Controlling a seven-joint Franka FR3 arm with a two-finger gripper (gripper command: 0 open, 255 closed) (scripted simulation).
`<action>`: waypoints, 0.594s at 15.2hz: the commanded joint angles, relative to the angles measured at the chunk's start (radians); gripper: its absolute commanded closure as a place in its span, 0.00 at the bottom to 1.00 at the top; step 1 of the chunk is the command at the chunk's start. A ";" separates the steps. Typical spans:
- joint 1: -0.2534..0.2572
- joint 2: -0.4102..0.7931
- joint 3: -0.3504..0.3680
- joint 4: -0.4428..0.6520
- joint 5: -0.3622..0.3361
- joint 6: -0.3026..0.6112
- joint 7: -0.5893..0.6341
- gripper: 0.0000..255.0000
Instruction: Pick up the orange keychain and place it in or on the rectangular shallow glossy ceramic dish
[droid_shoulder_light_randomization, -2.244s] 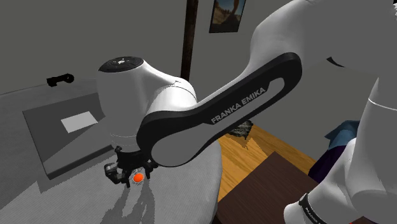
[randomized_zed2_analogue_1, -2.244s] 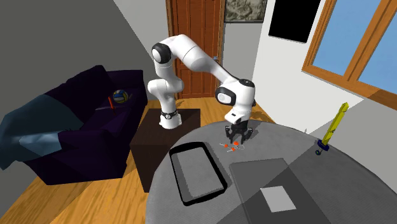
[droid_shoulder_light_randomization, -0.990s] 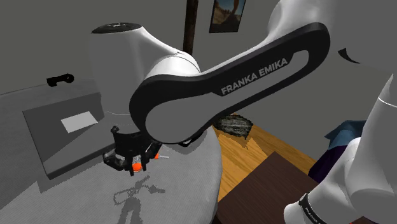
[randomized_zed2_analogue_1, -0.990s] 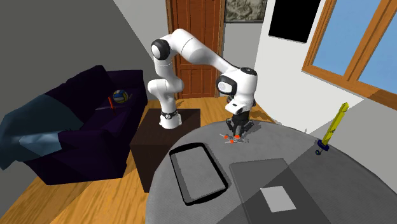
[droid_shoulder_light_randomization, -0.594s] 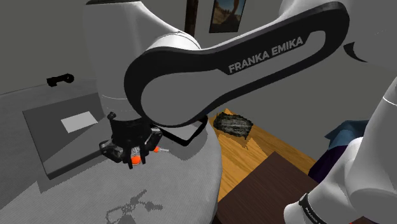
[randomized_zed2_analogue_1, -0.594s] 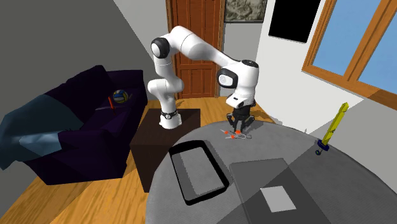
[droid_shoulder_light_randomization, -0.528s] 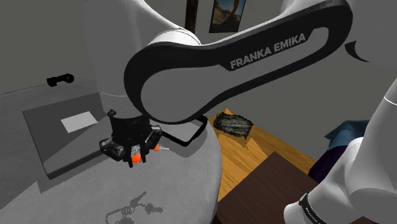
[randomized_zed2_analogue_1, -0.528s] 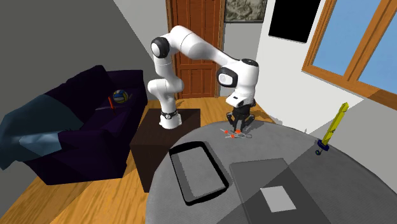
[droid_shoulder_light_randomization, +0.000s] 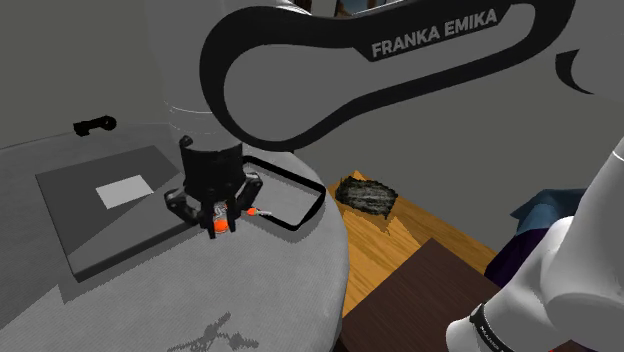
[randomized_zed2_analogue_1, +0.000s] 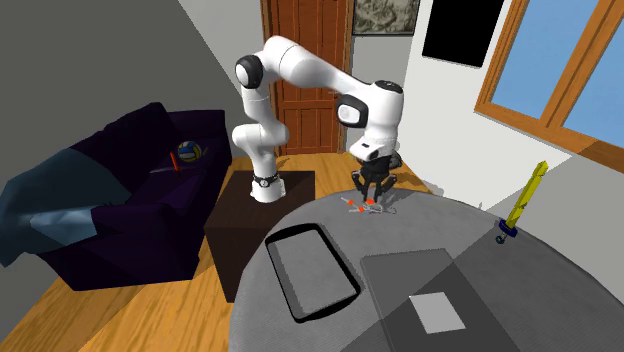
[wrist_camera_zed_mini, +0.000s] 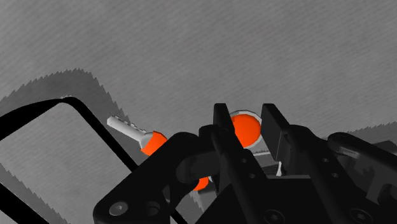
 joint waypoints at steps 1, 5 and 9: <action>-0.032 -0.015 -0.016 -0.013 0.012 0.003 -0.052 1.00; -0.090 -0.031 -0.053 -0.023 0.026 0.003 -0.150 1.00; -0.142 -0.029 -0.090 -0.013 0.029 -0.003 -0.242 1.00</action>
